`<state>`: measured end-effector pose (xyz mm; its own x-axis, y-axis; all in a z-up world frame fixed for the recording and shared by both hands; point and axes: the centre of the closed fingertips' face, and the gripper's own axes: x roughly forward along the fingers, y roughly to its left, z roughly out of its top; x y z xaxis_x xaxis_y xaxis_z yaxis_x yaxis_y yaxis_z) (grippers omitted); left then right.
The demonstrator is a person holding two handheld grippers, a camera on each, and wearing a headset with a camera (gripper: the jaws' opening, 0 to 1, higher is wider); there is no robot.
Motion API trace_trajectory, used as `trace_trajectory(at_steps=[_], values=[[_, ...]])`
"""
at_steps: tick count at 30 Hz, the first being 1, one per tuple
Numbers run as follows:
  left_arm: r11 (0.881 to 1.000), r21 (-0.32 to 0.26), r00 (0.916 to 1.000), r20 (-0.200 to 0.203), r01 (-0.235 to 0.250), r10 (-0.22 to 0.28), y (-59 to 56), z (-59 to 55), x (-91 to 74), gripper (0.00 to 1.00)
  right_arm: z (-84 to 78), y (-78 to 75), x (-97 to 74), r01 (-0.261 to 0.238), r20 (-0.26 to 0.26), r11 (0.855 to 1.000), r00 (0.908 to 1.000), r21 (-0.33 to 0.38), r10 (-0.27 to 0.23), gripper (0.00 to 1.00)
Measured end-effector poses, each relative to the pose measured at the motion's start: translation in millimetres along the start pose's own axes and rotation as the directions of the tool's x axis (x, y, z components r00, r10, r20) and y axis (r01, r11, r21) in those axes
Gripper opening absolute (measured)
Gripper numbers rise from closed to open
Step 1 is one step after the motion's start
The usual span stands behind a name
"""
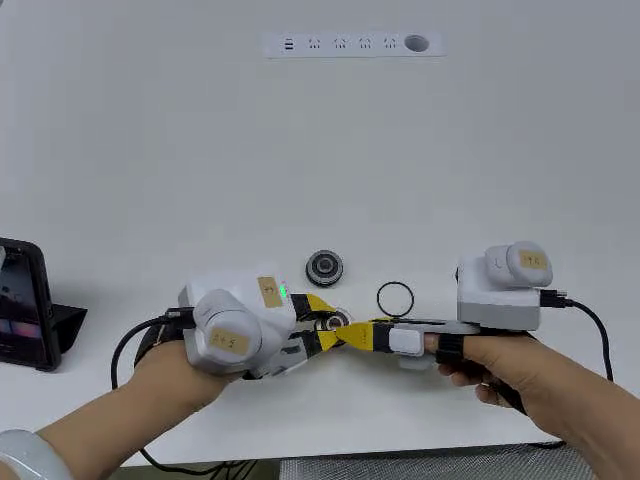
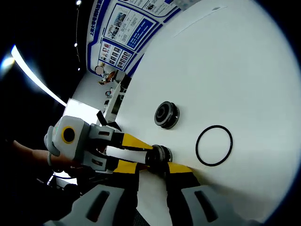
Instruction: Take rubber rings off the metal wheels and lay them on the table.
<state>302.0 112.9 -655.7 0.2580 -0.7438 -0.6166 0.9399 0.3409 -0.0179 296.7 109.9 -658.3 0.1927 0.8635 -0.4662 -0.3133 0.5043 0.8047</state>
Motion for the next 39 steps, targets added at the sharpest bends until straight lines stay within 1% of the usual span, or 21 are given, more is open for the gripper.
trace_trajectory(at_steps=[6, 10, 13, 16, 22, 25, 28, 32, 39], values=[[1.000, 0.000, 1.0000, -0.001, 0.000, 0.000, -0.3, -0.2, -0.1, 0.13, 1.4, -3.0, -2.4, 0.012, 0.005, 1.000, 0.9999, -0.008, -0.012, 0.19], [1.000, -0.002, 1.0000, -0.001, -0.001, 0.001, -0.5, 0.5, -0.3, 0.13, 3.6, -5.7, -4.4, 0.024, 0.017, 1.000, 0.9996, -0.009, -0.024, 0.12], [1.000, -0.003, 1.0000, 0.000, -0.001, 0.001, -0.1, 0.4, -0.3, 0.13, 3.6, -7.3, -3.6, 0.033, 0.013, 0.999, 0.9994, -0.017, -0.033, 0.09], [1.000, -0.004, 1.0000, 0.000, -0.001, 0.001, 0.2, 0.4, -0.3, 0.13, 3.7, -11.1, -3.4, 0.054, 0.012, 0.998, 0.9985, -0.024, -0.054, 0.05], [1.000, -0.003, 1.0000, 0.002, 0.001, -0.001, 0.5, 0.8, -0.4, 0.14, 4.6, -11.4, -4.5, 0.052, 0.015, 0.998, 0.9985, -0.023, -0.052, 0.03], [1.000, -0.003, 1.0000, 0.002, 0.001, -0.001, 0.5, 1.0, -0.5, 0.14, 5.4, -12.1, -4.9, 0.059, 0.017, 0.997, 0.9981, -0.039, -0.059, 0.02], [1.000, -0.003, 1.0000, 0.001, 0.002, -0.002, 0.6, 0.5, -0.5, 0.13, 5.3, -11.9, -5.0, 0.059, 0.018, 0.998, 0.9981, -0.037, -0.058, 0.02], [1.000, -0.004, 1.0000, 0.001, 0.003, -0.003, 0.6, 0.5, -0.5, 0.13, 5.9, -9.3, -4.8, 0.062, 0.018, 0.997, 0.9980, -0.054, -0.061, 0.02], [1.000, -0.001, 1.0000, 0.001, 0.004, -0.004, 0.7, 0.3, -0.4, 0.13, 6.2, -7.2, -5.2, 0.060, 0.022, 0.997, 0.9980, -0.057, -0.059, 0.02]])
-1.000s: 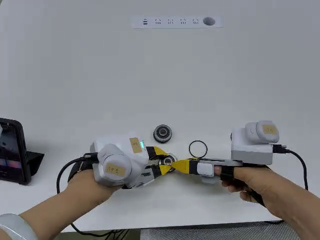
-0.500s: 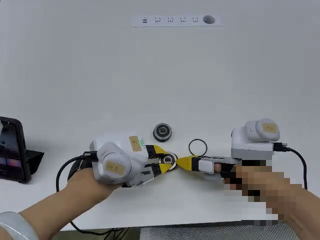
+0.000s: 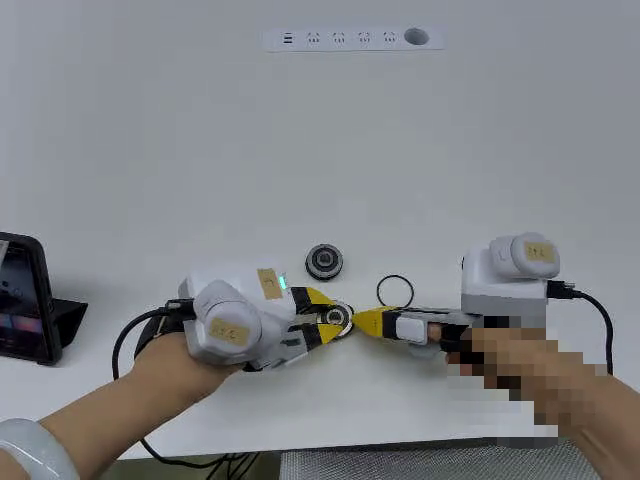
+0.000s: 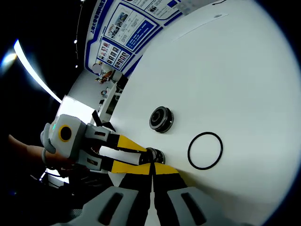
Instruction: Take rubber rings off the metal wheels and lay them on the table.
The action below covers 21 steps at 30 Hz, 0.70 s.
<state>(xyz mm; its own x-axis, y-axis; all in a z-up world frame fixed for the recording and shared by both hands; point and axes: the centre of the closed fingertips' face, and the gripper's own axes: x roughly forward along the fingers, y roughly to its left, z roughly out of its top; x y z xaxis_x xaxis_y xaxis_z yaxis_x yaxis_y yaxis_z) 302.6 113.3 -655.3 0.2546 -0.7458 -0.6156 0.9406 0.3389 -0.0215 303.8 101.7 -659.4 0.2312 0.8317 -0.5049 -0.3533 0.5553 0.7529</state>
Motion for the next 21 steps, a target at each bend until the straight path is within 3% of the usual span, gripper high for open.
trace_trajectory(at_steps=[21], values=[[1.000, 0.004, 1.0000, 0.000, -0.001, 0.001, -0.5, -0.1, -0.1, 0.13, 1.0, 6.9, 1.1, -0.012, 0.006, 1.000, 0.9999, -0.004, 0.012, 0.01]])
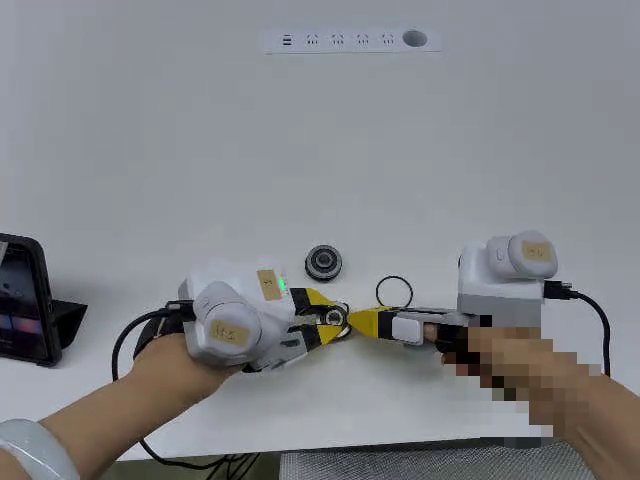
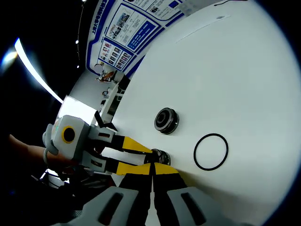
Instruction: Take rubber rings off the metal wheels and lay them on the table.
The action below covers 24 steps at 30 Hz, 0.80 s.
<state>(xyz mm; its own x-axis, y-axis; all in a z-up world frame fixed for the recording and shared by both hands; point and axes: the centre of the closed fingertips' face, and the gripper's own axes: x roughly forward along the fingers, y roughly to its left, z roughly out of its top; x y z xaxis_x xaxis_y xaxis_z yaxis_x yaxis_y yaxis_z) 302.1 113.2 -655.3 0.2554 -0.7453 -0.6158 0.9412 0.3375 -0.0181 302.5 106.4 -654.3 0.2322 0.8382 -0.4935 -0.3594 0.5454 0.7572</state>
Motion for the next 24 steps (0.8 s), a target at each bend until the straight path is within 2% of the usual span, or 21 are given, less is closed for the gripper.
trace_trajectory(at_steps=[9, 15, 21, 24], values=[[1.000, 0.000, 1.0000, 0.003, 0.001, -0.001, -0.3, 0.1, 0.1, 0.13, 0.3, 4.1, 0.4, -0.011, 0.005, 1.000, 0.9999, -0.003, 0.011, 0.01], [1.000, 0.001, 1.0000, 0.002, -0.001, 0.001, -0.1, 0.3, 0.3, 0.13, 2.7, 17.7, 2.9, -0.049, 0.008, 0.999, 0.9987, -0.009, 0.049, 0.01], [1.000, 0.004, 1.0000, -0.002, -0.001, 0.001, -0.1, 0.3, 0.3, 0.13, 3.7, 15.5, -0.7, -0.044, 0.023, 0.999, 0.9988, -0.001, 0.044, 0.01], [1.000, 0.006, 1.0000, -0.004, -0.001, 0.001, -0.1, 0.3, 0.3, 0.13, 4.1, 9.8, -2.6, -0.024, 0.028, 1.000, 0.9993, 0.004, 0.024, 0.01]])
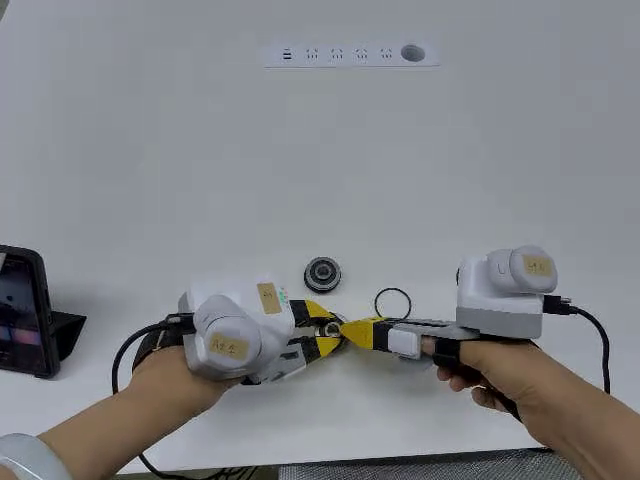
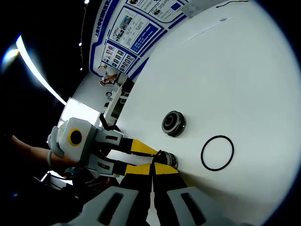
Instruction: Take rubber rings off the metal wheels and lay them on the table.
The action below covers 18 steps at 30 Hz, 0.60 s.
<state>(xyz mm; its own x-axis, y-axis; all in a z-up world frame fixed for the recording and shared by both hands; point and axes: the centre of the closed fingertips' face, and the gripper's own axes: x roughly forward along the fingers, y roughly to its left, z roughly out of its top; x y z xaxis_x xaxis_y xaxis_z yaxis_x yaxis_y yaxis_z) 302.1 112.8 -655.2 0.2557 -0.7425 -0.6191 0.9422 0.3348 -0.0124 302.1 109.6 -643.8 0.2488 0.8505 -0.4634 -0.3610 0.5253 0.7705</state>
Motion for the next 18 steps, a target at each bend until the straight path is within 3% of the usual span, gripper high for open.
trace_trajectory(at_steps=[12, 18], values=[[1.000, 0.024, 1.0000, -0.007, -0.002, 0.002, -0.2, 0.6, -0.4, 0.14, -2.5, -7.2, 0.5, 0.042, -0.006, 0.999, 0.9991, -0.010, -0.042, 0.02], [0.999, 0.031, 0.9996, 0.016, -0.025, 0.025, 3.4, 4.1, -8.1, 0.17, -2.9, -7.8, 0.3, 0.045, -0.005, 0.999, 0.9990, -0.010, -0.045, 0.02]])
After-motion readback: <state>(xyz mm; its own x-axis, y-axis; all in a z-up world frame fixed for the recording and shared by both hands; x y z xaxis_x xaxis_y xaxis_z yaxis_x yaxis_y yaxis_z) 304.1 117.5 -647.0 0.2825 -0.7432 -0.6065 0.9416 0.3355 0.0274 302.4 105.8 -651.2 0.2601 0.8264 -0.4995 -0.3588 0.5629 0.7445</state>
